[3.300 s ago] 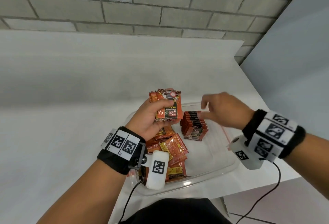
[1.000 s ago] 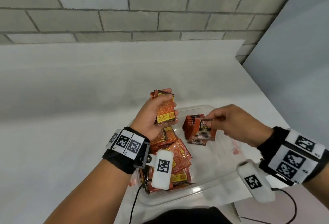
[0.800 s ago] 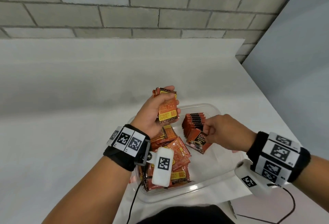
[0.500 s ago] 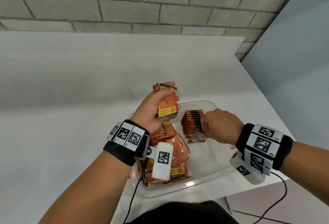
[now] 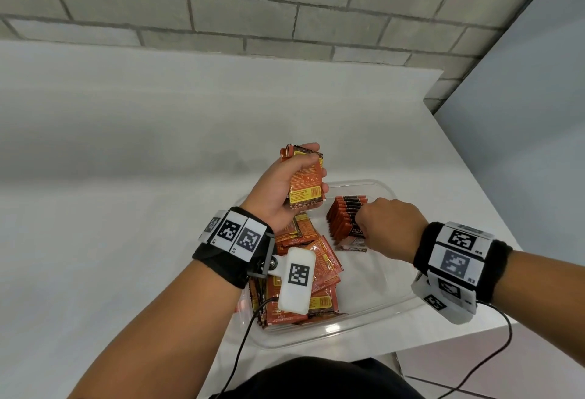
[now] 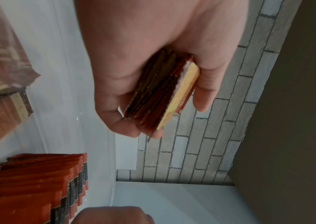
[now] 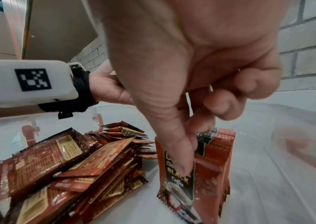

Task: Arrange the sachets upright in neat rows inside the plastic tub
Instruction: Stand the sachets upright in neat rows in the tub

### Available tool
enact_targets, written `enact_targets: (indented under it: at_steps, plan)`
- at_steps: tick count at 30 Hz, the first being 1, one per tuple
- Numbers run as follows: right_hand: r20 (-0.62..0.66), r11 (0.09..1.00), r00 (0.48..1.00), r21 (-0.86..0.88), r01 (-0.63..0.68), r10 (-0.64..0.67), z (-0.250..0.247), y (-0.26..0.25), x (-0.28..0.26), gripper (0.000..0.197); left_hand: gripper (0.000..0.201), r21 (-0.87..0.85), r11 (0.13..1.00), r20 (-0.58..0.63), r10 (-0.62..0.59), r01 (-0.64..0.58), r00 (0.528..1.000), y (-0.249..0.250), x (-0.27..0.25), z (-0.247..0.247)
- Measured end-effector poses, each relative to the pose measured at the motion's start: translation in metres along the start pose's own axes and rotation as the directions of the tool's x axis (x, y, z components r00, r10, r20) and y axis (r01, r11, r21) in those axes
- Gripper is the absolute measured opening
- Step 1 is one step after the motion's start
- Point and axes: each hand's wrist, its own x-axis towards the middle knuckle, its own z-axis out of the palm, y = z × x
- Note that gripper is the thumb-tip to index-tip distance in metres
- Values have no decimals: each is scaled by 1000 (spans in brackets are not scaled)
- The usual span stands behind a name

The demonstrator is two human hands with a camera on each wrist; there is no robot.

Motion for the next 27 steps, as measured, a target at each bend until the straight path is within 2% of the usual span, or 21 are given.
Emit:
enact_targets:
  at_steps: [7,16,21,24,26,27]
  plan:
    - [1,1000,1000,-25,-3,3,0,-1,1,2,36,11,1000,-1,2,-2,1000,-1,0,1]
    - [-5,1000,1000,15,8,-8,-1,2,1,23,29,14,1000,-3,-4,4,1000,-1,0,2]
    - [-43,999,999,37,-12,14,-4,5,1,27,25,-10,1000,5,21,-20,1000,-2,-1,2]
    - [-85,991,996,130,-27,39,-9,11,-3,19,25,-10,1000,14,26,-26,1000,-2,-2,4]
    - [-152,955,987,296,0,47,-14,17,-8,17,27,16,1000,37,24,-24,999,-2,-2,5]
    - [-194,905,980,423,41,46,-17,20,-11,17,29,30,999,52,23,-25,998,-3,-2,6]
